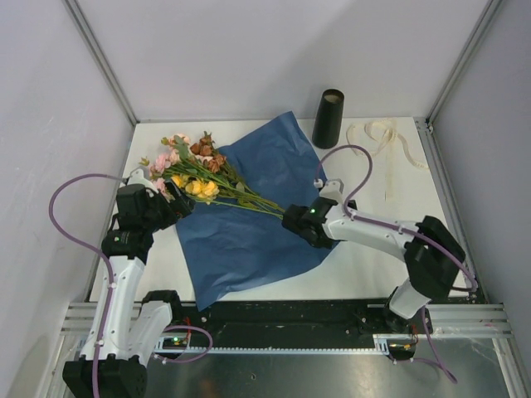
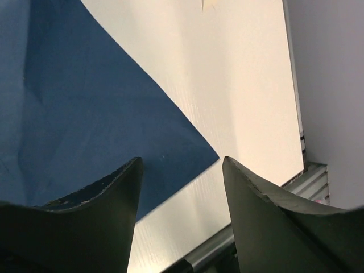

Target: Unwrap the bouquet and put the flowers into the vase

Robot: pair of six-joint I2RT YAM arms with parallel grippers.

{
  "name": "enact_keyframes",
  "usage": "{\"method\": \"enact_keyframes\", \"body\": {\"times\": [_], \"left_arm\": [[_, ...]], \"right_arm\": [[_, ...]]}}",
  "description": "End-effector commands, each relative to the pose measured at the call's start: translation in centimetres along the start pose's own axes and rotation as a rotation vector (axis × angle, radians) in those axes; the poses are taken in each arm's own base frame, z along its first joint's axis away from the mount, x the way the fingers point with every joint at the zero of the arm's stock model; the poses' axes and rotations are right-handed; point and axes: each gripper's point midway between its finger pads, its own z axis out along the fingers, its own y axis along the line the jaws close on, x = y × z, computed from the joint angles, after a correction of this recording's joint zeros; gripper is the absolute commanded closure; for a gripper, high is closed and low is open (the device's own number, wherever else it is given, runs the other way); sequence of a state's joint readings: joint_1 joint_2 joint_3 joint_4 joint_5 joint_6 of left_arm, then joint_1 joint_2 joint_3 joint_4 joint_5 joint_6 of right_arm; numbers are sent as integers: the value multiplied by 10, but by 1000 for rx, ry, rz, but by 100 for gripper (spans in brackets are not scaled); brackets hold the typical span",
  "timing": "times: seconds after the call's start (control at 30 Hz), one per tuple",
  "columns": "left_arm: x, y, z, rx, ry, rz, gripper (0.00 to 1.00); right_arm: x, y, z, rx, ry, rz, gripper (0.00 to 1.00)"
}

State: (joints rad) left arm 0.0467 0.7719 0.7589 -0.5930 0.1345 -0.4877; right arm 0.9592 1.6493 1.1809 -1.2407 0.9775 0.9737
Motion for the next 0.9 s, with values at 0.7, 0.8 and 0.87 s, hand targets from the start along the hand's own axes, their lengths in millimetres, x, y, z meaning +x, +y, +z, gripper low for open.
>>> {"method": "enact_keyframes", "body": {"times": [0.7, 0.8, 0.87], "left_arm": [[-8, 2, -3, -14, -47, 32, 0], [-8, 3, -3, -19, -51, 32, 0], [-8, 3, -3, -19, -50, 32, 0]], "right_arm": [[-165, 96, -131, -1117, -195, 333, 58], [-156, 129, -111, -1148, -74, 353, 64], [-142, 144, -88, -1090, 2, 358, 67]]}}
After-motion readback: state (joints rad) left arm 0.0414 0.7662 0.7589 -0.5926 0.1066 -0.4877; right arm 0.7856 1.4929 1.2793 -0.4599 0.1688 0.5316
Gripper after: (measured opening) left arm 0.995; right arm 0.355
